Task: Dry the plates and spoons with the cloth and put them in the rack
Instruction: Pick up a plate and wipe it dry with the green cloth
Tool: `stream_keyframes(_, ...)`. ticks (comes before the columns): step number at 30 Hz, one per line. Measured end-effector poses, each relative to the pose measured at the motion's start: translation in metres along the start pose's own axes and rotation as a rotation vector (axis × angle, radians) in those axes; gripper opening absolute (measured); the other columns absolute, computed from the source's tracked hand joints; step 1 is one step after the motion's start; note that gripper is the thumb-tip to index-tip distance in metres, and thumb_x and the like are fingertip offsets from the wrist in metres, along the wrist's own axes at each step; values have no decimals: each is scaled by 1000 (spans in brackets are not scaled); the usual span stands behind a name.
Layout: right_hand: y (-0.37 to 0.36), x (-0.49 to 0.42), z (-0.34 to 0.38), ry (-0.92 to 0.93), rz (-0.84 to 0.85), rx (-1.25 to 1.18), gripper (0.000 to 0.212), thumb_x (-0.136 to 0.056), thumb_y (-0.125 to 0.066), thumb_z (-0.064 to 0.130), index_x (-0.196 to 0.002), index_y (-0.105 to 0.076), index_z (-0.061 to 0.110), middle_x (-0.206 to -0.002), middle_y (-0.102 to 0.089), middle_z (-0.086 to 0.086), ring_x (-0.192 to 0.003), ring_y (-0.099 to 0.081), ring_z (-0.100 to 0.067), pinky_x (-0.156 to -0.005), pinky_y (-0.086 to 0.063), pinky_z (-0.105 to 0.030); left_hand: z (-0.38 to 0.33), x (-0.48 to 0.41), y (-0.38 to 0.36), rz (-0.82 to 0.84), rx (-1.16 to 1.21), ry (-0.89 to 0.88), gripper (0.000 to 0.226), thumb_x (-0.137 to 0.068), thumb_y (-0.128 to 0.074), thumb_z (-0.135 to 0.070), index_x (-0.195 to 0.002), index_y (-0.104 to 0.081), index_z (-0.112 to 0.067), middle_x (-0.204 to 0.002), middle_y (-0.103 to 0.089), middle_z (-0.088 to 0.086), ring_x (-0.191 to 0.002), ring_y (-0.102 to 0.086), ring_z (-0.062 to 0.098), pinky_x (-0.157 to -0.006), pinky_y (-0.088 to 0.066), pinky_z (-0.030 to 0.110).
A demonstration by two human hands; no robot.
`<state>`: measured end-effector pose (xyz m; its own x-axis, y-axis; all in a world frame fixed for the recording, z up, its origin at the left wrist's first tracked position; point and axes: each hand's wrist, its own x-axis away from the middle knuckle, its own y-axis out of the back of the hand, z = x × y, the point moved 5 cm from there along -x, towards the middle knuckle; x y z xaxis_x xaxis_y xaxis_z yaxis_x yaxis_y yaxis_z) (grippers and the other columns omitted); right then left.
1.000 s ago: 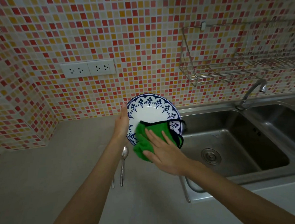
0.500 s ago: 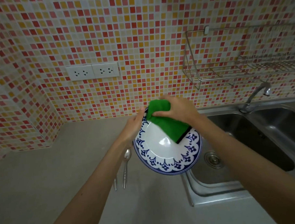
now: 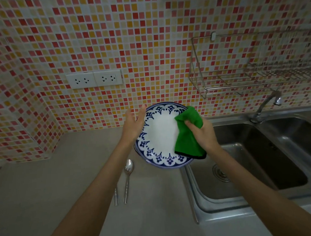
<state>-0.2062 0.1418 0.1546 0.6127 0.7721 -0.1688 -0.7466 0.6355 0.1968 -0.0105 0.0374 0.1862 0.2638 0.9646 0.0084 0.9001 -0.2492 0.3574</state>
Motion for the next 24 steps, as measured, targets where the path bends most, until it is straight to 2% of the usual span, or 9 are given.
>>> stream_keyframes(2,5,4,18,285,-75,215,27,-87,-63,13,-113,-64,7,-85,-66,-5,-77,-62,-22,-67,-48,-31,12,3,-16,44,319,258,79,-92,-36,-59,-149,-18,-8,-155,-26,11,-139,-32,29,-114,-30,43)
stream_keyframes(4,4,13,31,568,-79,427,40,-79,-69,5,-119,-62,6,-87,-70,-7,-74,-62,-18,-66,-50,-30,13,7,-44,220,883,525,72,-94,-28,-58,-140,-32,-3,-144,-40,18,-134,-37,34,-113,-30,48)
stream_keyframes(6,3,19,32,775,-93,593,50,-69,-73,-2,-117,-62,3,-100,-71,-12,-83,-68,-22,-73,-57,-36,9,5,-55,245,1227,656,66,-98,-23,-53,-135,-32,1,-134,-45,25,-131,-39,37,-107,-35,53)
stream_keyframes(8,3,25,31,908,-138,686,45,-70,-64,1,-115,-63,2,-102,-71,-14,-87,-70,-29,-72,-59,-40,10,-2,-57,158,1254,713,55,-102,-23,-38,-138,-28,4,-116,-52,27,-127,-45,38,-90,-43,57)
stream_keyframes(10,6,28,24,976,-125,687,45,-75,-54,10,-120,-59,7,-105,-70,-14,-91,-68,-29,-72,-59,-40,14,0,-62,114,1179,736,44,-103,-27,-23,-141,-29,0,-95,-55,24,-123,-51,33,-85,-43,51)
stream_keyframes(13,14,32,11,997,-23,645,47,-82,-54,22,-127,-46,13,-115,-65,-14,-105,-59,-25,-84,-53,-41,11,12,-65,97,1101,633,34,-102,-28,-19,-127,-41,1,-86,-55,21,-94,-60,33,-88,-42,46)
stream_keyframes(16,3,41,10,1020,118,755,68,-85,-48,56,-136,-39,13,-134,-54,-13,-121,-49,-24,-103,-39,-39,4,16,-71,135,1117,472,33,-101,-31,-20,-103,-55,1,-83,-63,18,-77,-58,29,-83,-48,44)
stream_keyframes(20,-28,44,29,695,232,547,74,-85,-29,64,-147,-24,23,-154,-26,-4,-138,-26,-15,-112,-17,-30,-5,25,-86,277,967,310,40,-98,-36,-37,-99,-65,-9,-78,-72,7,-72,-70,19,-67,-57,28)
stream_keyframes(24,-40,2,49,372,161,332,66,-86,-31,55,-145,-31,25,-157,-18,-5,-145,-15,-22,-118,-12,-44,-7,35,-88,345,828,200,35,-99,-37,-31,-81,-63,-15,-60,-71,-3,-54,-68,9,-54,-56,20)
